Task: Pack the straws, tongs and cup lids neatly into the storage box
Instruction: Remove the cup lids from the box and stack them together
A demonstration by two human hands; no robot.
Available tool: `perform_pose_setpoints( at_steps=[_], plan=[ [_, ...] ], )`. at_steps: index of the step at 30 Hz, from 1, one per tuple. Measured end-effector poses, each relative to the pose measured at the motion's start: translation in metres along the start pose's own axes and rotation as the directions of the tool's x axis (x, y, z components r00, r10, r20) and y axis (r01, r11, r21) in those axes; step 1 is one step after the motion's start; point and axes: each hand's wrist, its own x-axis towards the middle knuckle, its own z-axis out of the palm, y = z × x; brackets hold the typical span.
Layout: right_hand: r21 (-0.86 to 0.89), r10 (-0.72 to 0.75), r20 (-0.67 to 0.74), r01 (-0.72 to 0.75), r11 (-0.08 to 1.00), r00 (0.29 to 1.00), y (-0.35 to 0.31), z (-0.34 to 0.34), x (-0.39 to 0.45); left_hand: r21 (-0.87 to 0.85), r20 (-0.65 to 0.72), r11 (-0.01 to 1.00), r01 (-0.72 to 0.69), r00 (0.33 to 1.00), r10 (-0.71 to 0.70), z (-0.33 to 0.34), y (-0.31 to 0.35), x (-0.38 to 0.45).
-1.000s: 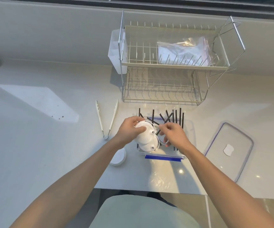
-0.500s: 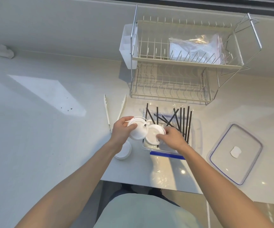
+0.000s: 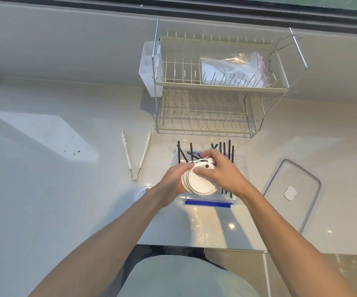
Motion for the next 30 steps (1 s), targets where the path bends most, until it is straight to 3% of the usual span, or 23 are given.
perform_pose_setpoints(
  at_steps=[4,7,11,21,26,30],
  plan=[
    [-0.171,-0.068,-0.244,0.026,0.985,0.967,0.007,0.012,-0.005,-0.135,0.079,0.989,-0.057,0.995,0.068,-0.005,-0.009,-0.002],
    [-0.043,-0.019,-0.368,0.004,0.999,0.929,0.012,0.022,-0.015,-0.160,0.082,0.980,-0.115,0.988,0.130,-0.005,-0.011,-0.004],
    [0.148,0.077,-0.381,-0.022,0.989,0.922,0.019,0.034,-0.030,-0.201,0.008,0.967,-0.154,0.987,0.159,-0.003,-0.010,-0.004],
    [-0.017,-0.021,-0.486,0.015,1.000,0.874,0.023,0.042,-0.037,-0.180,0.035,0.983,-0.037,0.998,0.044,0.010,-0.009,-0.007],
    [-0.065,-0.010,-0.497,-0.026,0.998,0.868,0.026,0.049,-0.040,-0.191,0.035,0.980,-0.061,0.997,0.069,0.013,-0.011,-0.006],
    [0.135,0.160,-0.438,-0.111,0.985,0.885,0.025,0.049,-0.039,-0.217,0.064,0.975,-0.049,0.996,0.064,0.010,-0.014,-0.006]
  ],
)
